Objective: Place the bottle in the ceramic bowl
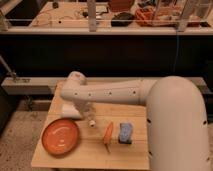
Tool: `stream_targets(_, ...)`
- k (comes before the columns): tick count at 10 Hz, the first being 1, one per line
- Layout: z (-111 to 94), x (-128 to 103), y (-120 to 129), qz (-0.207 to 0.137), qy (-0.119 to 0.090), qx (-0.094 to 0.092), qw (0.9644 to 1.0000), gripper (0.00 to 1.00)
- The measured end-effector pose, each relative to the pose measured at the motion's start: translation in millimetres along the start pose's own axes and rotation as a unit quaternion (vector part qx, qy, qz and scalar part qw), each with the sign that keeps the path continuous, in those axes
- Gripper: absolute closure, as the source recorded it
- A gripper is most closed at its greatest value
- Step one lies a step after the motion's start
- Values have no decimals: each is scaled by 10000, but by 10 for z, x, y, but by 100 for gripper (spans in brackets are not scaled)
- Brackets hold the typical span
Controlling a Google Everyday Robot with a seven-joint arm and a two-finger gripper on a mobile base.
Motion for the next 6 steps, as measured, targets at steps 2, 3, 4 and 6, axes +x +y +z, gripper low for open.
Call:
stream_targets(2,-46,-7,-127,-127,17,20,9999,97)
stream_targets(3,-66,-41,-149,-205,33,13,9998,97)
stream_targets(4,-77,-58,-192,-264,38,18,9996,97)
stream_targets(6,-118,-81,-379,-446,61,45,9990,97)
